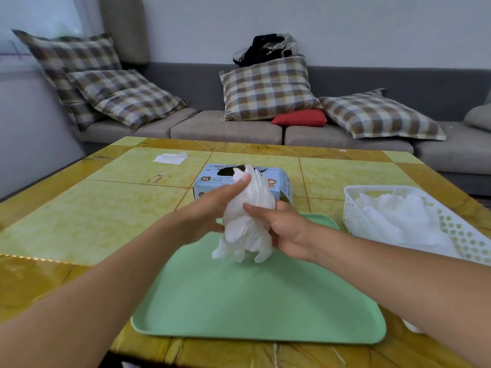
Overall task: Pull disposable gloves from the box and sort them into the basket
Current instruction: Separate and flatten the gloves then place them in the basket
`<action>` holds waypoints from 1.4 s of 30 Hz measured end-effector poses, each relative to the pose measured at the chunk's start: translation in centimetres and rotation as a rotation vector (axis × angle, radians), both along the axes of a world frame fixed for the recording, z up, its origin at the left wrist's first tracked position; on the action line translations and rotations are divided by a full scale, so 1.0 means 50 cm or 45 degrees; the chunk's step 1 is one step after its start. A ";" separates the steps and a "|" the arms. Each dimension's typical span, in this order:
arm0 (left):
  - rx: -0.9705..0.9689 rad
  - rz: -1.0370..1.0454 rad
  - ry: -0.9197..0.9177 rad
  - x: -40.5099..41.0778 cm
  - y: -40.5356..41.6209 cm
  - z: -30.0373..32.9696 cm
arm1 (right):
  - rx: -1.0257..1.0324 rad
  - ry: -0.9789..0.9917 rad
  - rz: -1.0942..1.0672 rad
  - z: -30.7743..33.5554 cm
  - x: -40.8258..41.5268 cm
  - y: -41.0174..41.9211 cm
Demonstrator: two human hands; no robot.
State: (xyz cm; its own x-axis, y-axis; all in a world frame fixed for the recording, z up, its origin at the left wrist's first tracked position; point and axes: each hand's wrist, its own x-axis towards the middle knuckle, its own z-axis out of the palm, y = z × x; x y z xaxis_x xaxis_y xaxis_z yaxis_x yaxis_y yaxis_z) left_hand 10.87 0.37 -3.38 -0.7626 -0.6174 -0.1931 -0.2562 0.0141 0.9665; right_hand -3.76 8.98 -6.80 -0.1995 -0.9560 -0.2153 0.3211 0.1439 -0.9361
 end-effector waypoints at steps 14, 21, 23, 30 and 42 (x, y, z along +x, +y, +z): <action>-0.317 0.284 -0.050 0.014 -0.013 -0.001 | 0.012 0.324 -0.120 0.073 -0.048 0.015; 0.011 0.062 0.092 -0.017 0.060 0.018 | 0.011 0.197 -0.105 0.074 -0.029 0.013; -0.199 0.193 0.088 -0.023 0.058 0.010 | 0.012 0.204 -0.124 0.081 -0.030 0.011; -0.525 0.360 -0.011 -0.010 0.013 -0.001 | 0.010 0.096 -0.085 0.090 -0.051 0.019; -0.186 0.297 0.082 0.016 -0.006 0.018 | -0.093 -0.039 -0.049 0.097 -0.077 0.023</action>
State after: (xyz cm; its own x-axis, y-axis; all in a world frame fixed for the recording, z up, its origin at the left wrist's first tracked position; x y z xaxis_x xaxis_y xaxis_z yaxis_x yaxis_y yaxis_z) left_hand 11.68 0.09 -2.48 -0.6046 -0.7952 -0.0449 -0.2070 0.1024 0.9730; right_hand -7.63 10.11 -1.93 -0.2308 -0.9610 -0.1520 0.3535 0.0627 -0.9333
